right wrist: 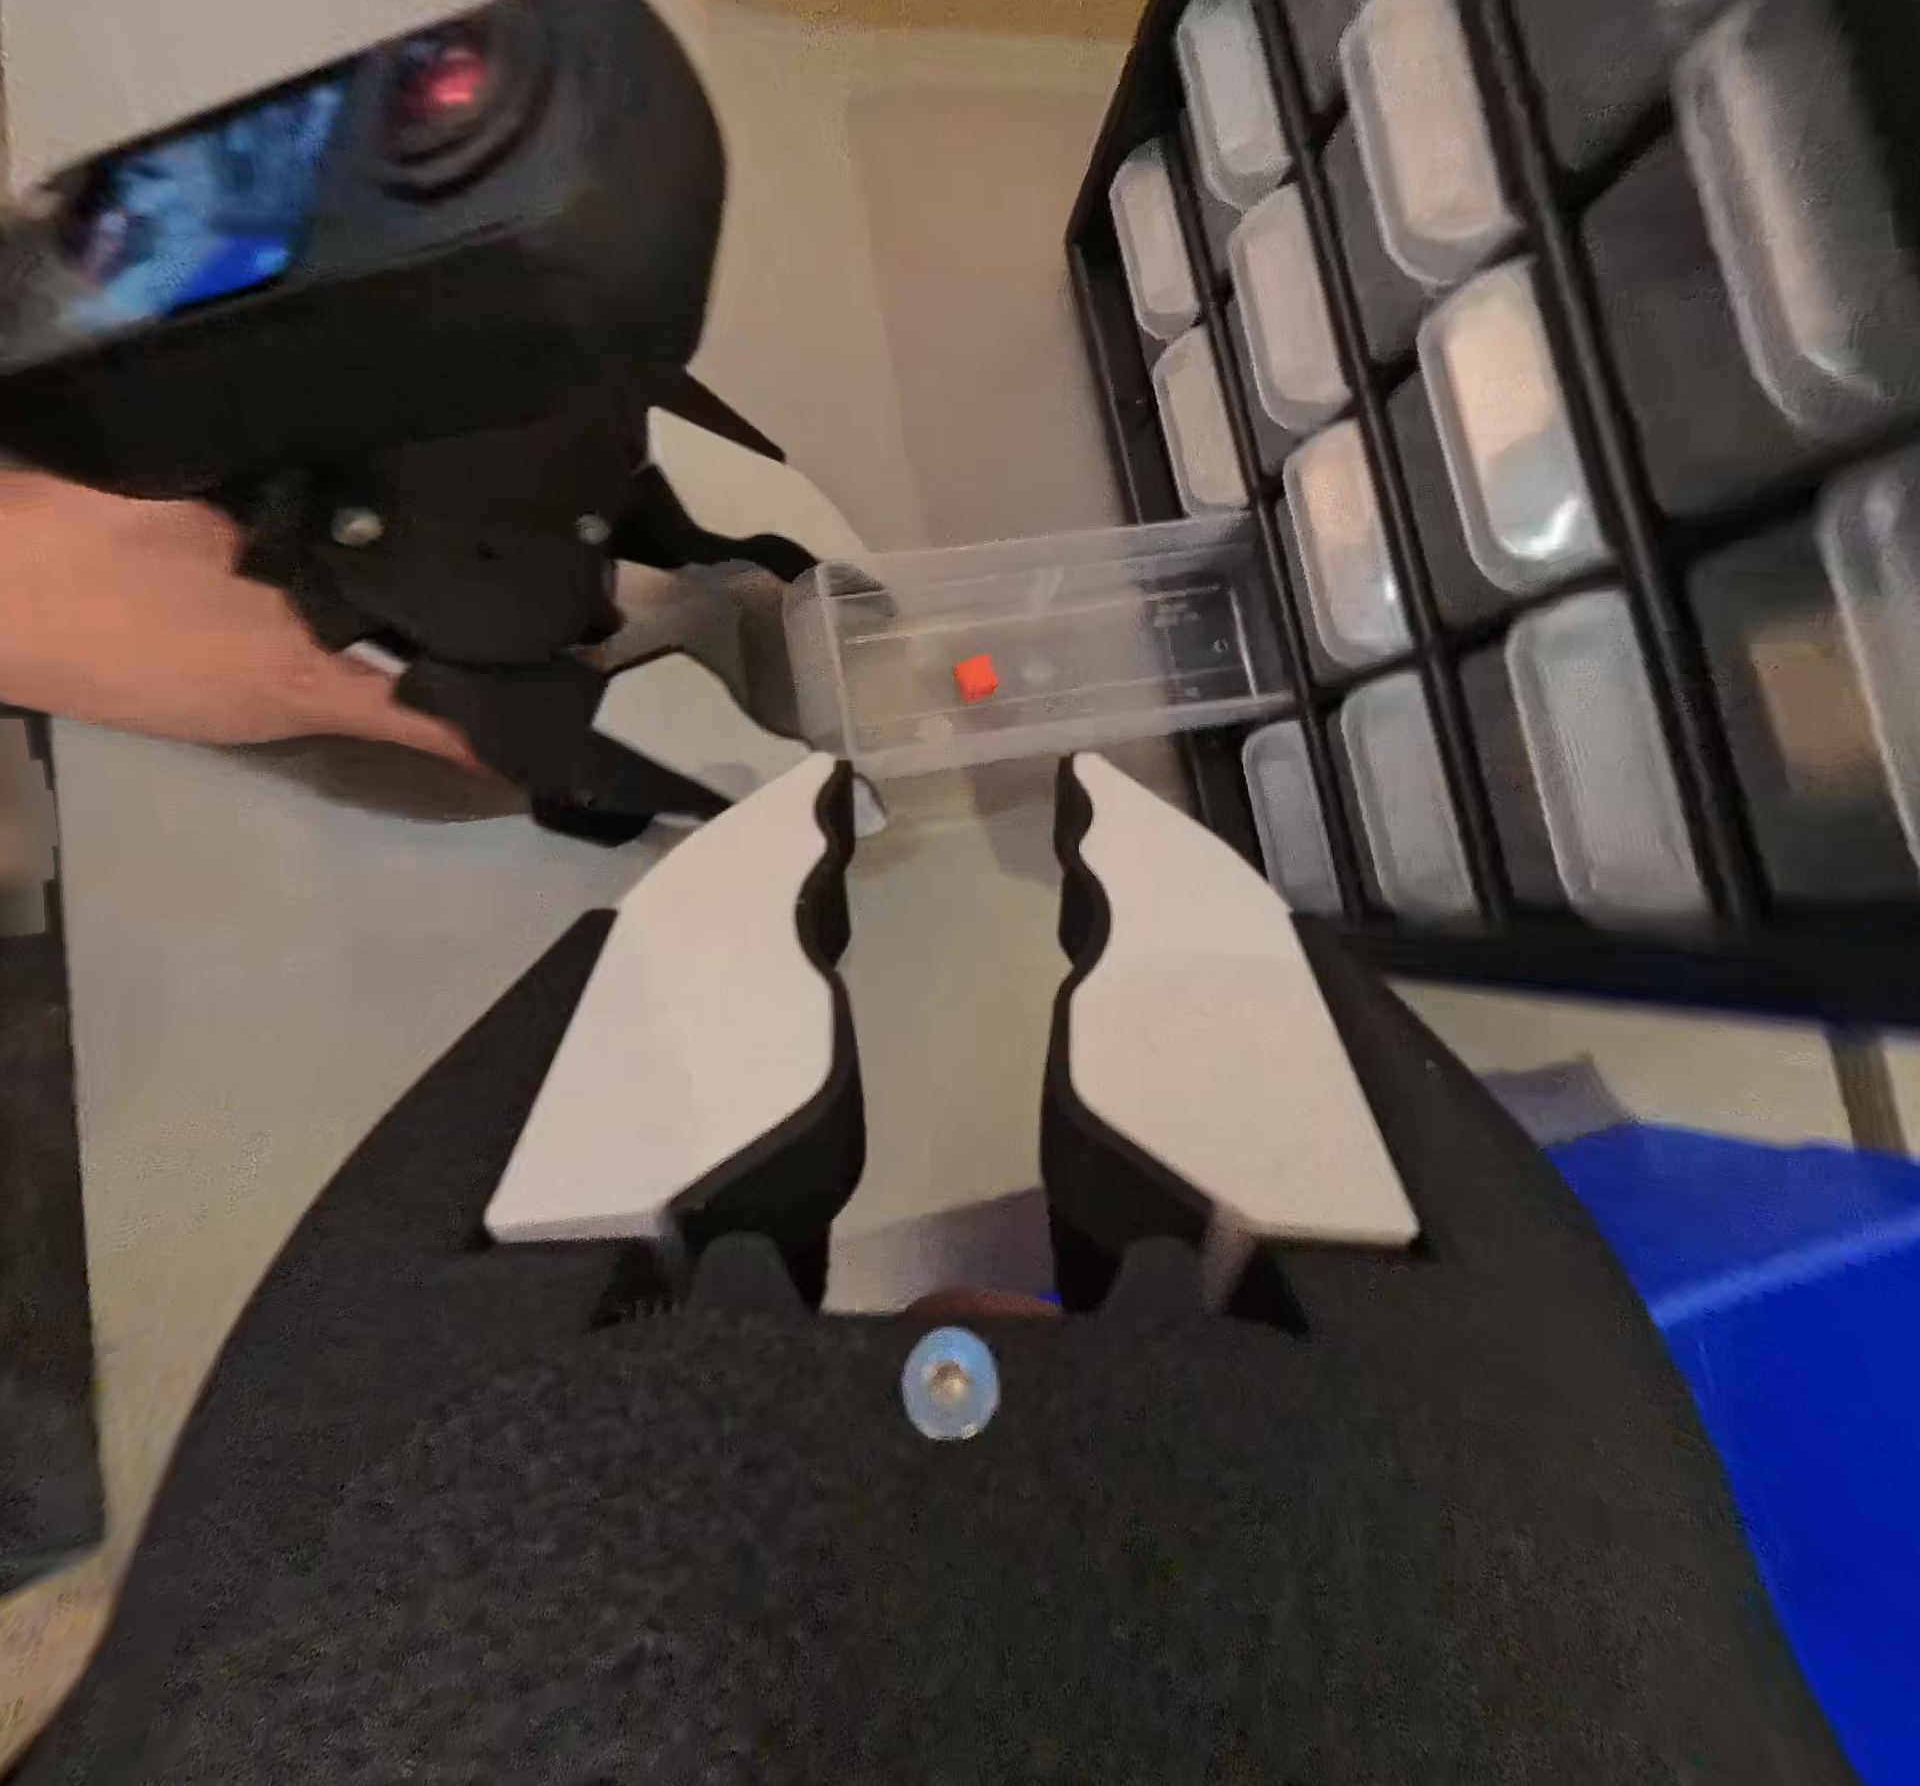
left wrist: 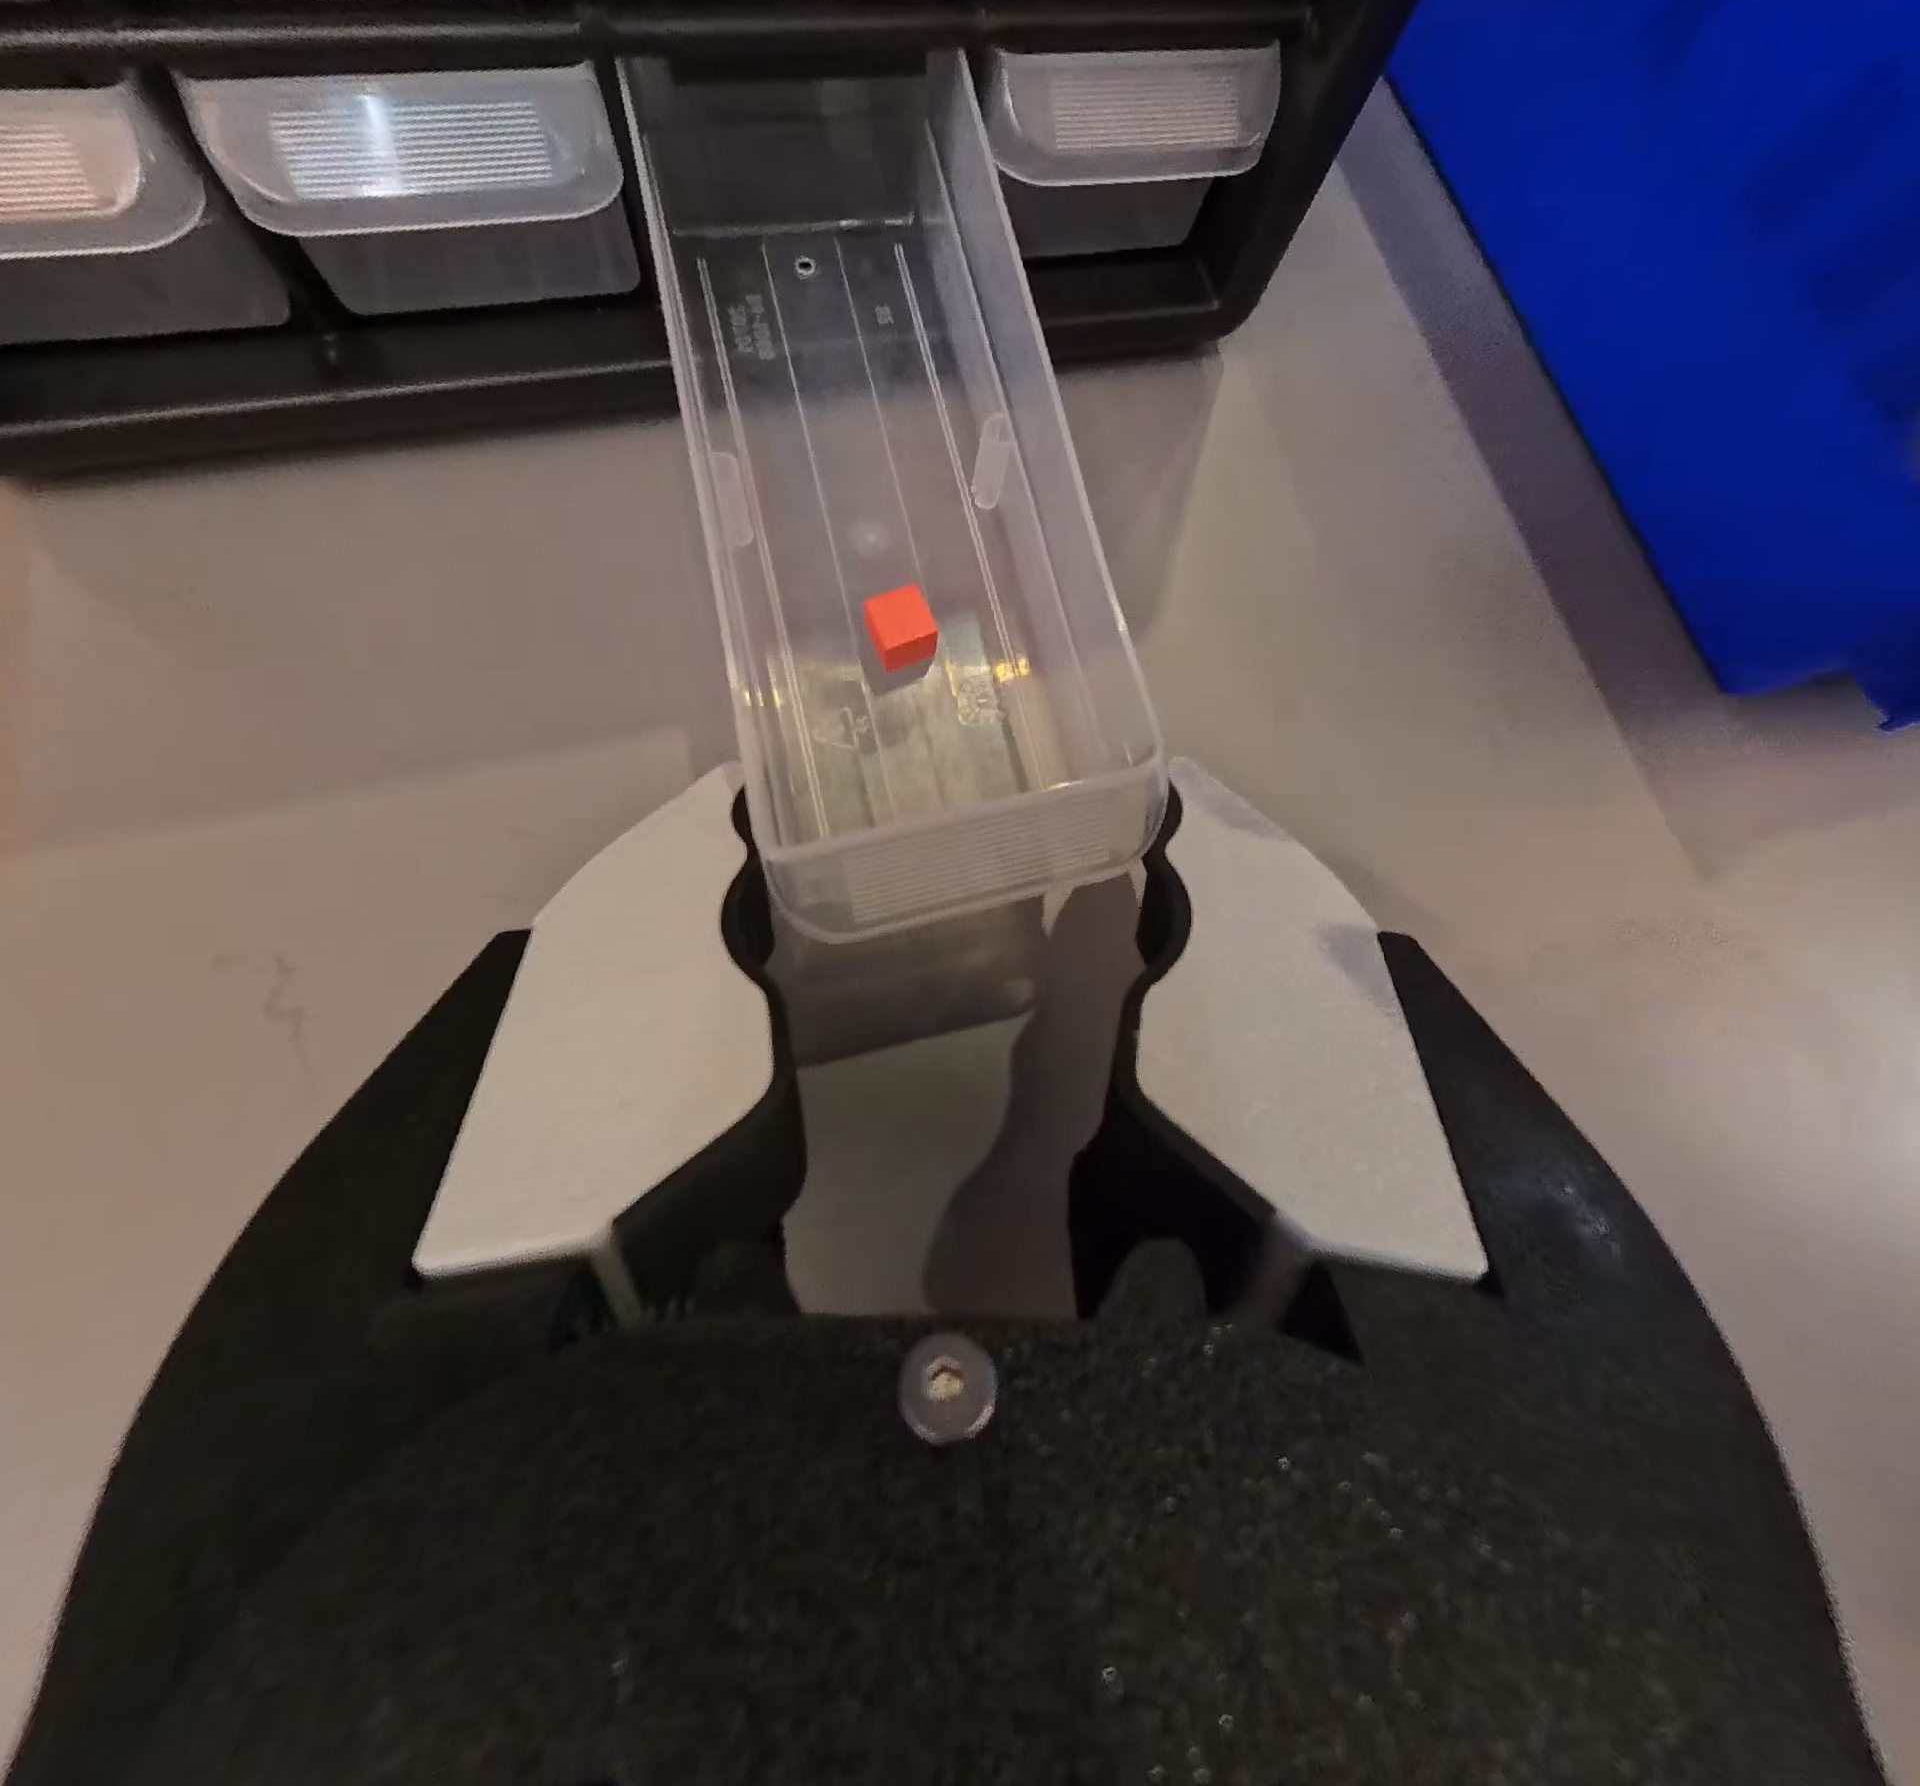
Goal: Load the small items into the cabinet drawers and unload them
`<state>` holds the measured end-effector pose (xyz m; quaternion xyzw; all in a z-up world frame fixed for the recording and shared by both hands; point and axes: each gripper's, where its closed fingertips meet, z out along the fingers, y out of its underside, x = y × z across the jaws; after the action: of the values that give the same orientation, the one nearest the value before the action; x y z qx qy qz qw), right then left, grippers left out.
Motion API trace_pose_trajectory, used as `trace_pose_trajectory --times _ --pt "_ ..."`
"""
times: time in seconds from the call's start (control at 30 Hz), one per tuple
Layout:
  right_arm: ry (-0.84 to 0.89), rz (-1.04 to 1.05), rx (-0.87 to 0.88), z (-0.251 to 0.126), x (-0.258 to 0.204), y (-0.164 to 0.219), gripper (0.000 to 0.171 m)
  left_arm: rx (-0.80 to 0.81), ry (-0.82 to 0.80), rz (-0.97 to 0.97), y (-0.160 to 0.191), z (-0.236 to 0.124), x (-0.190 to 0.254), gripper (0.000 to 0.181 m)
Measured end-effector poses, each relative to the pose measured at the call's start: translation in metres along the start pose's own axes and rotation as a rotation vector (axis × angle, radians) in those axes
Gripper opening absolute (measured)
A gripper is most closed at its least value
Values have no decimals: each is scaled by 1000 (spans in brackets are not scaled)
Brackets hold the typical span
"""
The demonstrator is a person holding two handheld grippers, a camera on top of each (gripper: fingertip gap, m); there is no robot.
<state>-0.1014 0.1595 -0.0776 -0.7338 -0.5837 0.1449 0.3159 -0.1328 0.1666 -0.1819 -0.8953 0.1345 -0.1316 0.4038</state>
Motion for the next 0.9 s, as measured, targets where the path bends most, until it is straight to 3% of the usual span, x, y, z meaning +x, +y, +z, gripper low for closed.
trace_pose_trajectory --times 0.13,0.33,0.67,0.77,0.9 --pt "-132 -45 -163 46 3 -1 37 12 -6 -1 -1 -1 1 68" --pt "-178 -168 -353 86 1 14 33 28 -2 4 -3 -2 2 68" --pt "-246 -174 -624 105 5 27 32 38 -3 6 -4 -3 2 68" --pt "-260 -194 -682 103 4 30 11 38 -1 6 -4 -3 3 68" --pt "-267 -207 -701 101 3 30 10 40 5 0 -4 -3 3 68"
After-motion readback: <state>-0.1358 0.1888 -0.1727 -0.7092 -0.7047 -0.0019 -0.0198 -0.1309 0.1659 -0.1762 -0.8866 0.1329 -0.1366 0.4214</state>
